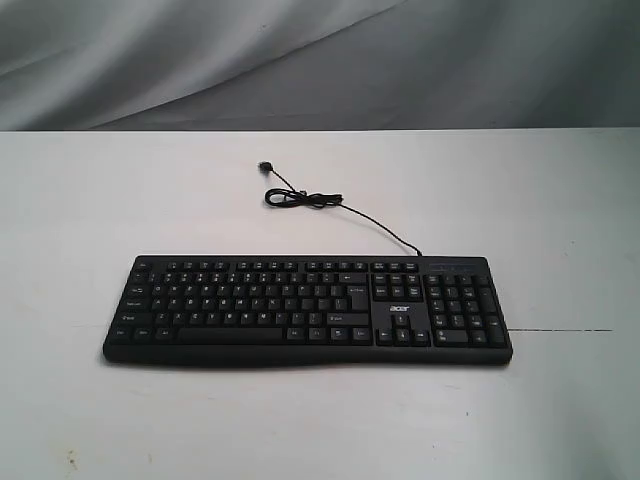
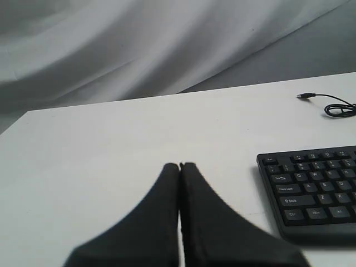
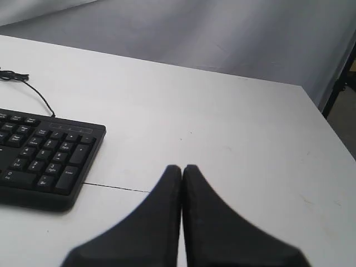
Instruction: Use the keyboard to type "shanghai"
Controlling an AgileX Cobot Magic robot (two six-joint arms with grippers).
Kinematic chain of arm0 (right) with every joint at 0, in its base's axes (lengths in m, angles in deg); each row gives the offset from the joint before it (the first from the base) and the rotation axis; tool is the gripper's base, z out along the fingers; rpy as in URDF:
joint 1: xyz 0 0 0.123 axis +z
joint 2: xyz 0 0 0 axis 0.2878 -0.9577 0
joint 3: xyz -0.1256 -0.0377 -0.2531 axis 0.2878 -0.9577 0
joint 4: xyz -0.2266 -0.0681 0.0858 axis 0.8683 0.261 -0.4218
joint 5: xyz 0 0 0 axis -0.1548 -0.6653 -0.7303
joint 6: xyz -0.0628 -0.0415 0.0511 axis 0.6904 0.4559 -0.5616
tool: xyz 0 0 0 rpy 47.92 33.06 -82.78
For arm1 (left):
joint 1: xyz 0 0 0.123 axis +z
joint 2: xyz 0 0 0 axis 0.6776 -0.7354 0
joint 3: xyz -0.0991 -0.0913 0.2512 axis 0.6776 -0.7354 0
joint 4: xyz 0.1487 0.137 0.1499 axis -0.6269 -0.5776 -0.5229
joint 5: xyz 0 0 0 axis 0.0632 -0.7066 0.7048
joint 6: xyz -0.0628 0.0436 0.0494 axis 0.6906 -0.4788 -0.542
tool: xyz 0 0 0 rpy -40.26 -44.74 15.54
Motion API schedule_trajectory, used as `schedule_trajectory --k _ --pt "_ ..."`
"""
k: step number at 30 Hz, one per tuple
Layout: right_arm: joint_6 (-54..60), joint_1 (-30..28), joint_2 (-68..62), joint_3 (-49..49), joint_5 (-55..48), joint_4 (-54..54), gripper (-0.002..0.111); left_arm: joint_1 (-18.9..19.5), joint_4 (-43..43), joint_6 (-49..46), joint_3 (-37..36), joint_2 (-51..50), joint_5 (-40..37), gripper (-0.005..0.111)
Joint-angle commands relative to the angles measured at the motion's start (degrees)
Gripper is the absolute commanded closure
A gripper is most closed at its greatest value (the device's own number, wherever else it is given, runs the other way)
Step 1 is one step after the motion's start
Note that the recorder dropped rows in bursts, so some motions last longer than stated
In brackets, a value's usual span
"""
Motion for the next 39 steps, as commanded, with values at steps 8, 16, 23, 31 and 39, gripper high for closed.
schedule_trajectory --k 8,16,23,31,39 --pt "-0.2 -0.5 0.4 -0.2 0.1 0.5 0.108 -0.4 0.1 0.3 -0.3 0.2 0.6 0.107" --pt "-0.2 -0.5 0.4 -0.2 0.1 0.5 0.108 -0.4 0.1 0.3 -0.3 0.2 0.6 0.107" --pt "-0.2 -0.5 0.4 -0.2 0.1 0.5 0.108 -0.4 0.1 0.3 -0.3 0.2 0.6 0.107" --pt "-0.2 -0.5 0.4 4.5 -3.8 0.2 0.108 -0.4 0.1 0.3 -0.3 0.2 0.6 0.107" --pt "-0.2 -0.5 -6.2 19.8 -5.4 -4.7 0.108 -0.4 0.1 0.3 -0.3 0.2 0.6 0.107"
